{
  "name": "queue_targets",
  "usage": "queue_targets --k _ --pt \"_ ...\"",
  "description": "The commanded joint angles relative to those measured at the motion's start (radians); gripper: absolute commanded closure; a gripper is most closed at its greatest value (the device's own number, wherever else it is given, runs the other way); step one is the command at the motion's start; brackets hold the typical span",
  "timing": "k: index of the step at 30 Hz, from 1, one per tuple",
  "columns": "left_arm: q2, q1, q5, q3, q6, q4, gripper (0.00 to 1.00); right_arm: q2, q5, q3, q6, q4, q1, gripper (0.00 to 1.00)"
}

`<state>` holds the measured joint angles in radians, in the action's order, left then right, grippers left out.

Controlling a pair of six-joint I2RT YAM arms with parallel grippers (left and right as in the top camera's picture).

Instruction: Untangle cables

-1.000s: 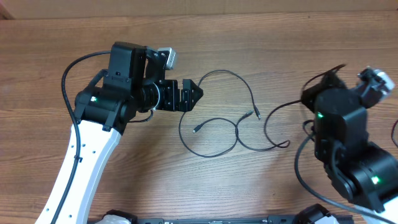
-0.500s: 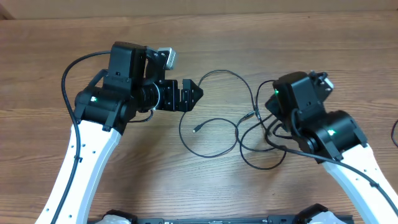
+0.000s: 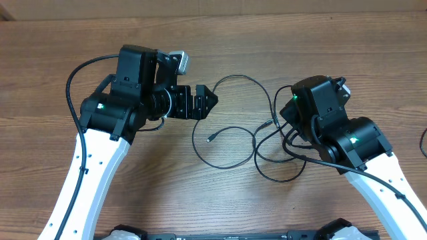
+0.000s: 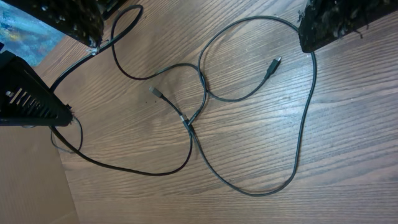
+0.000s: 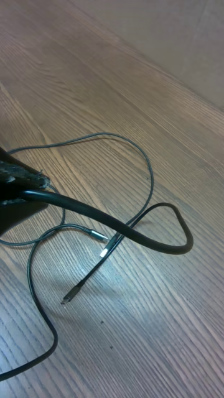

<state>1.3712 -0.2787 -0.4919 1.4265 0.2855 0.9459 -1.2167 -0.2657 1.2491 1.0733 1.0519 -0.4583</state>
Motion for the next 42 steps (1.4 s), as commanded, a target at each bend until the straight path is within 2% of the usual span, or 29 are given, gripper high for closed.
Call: queue_targets --k 1,8,13,21,27,38,42 --pt "0.003 0.003 0.005 0.016 -0.008 -0.004 0.0 0.008 -0.002 -0.011 0.008 0.001 0.002 0.96" --pt "0.003 0.003 0.039 0.016 0.0 -0.029 0.0 0.008 -0.002 -0.039 0.008 -0.003 0.002 0.96" --pt "0.008 -0.023 0.04 0.006 0.007 0.032 0.01 0.008 -0.002 -0.052 0.01 -0.028 0.002 0.96" --pt "0.061 -0.093 0.055 -0.087 0.019 0.03 0.0 0.008 0.002 -0.052 0.012 -0.026 0.002 0.96" --pt "0.145 -0.124 0.183 -0.134 0.184 0.035 0.02 0.008 0.007 -0.052 0.012 -0.025 0.002 0.96" --pt "0.304 -0.173 0.204 -0.134 0.322 0.05 0.08 0.008 0.01 -0.052 0.012 -0.025 0.002 0.96" --pt "0.343 -0.182 0.251 -0.134 0.431 0.086 0.1 0.008 0.01 -0.052 0.012 -0.026 0.002 0.96"
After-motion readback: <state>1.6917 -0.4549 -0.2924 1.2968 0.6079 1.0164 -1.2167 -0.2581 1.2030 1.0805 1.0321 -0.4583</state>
